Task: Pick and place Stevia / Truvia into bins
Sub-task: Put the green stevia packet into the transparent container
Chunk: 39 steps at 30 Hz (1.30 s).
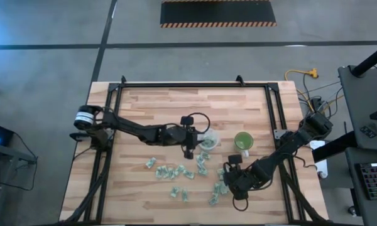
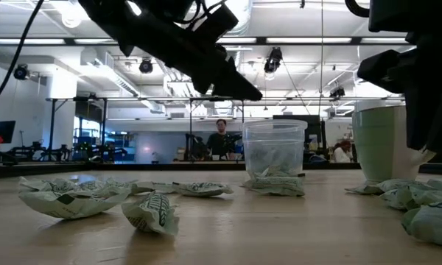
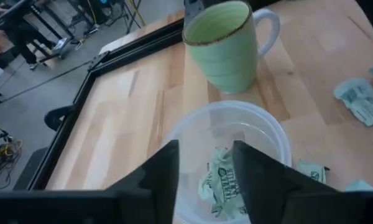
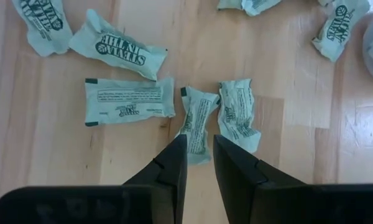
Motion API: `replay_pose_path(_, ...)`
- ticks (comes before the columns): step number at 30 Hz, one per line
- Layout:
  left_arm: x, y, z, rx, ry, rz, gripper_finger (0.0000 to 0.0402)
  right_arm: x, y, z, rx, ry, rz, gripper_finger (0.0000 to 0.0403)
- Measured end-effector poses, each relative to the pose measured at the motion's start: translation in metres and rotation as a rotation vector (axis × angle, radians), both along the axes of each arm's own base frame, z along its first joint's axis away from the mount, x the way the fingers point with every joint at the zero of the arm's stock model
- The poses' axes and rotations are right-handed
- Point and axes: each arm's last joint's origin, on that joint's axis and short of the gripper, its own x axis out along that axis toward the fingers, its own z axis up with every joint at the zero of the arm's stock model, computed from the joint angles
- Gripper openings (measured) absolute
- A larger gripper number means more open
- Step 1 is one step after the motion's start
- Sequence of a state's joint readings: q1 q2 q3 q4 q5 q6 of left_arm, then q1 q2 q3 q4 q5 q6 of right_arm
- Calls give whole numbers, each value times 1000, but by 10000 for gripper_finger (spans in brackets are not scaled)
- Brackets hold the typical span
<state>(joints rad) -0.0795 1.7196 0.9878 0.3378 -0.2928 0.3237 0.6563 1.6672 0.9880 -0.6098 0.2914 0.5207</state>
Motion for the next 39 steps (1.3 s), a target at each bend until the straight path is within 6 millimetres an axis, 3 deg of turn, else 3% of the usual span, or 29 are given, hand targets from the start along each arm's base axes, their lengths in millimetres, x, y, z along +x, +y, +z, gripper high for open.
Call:
replay_pose_path(10, -17, -6, 15, -65, 60, 11, 169, -2, -4, -13, 17, -47, -40, 68)
replay_pose_path(23, -39, -19, 13, -152, 171, 27, 170, -4, -7, -34, 60, -29, -67, 68)
replay_pose_path(30, -47, -29, 10, -197, 235, 35, 170, -5, -7, -36, 73, -8, -55, 66)
replay_pose_path(39, -65, -40, -4, -278, 424, 115, 170, -6, -7, -29, 106, -9, -35, 15)
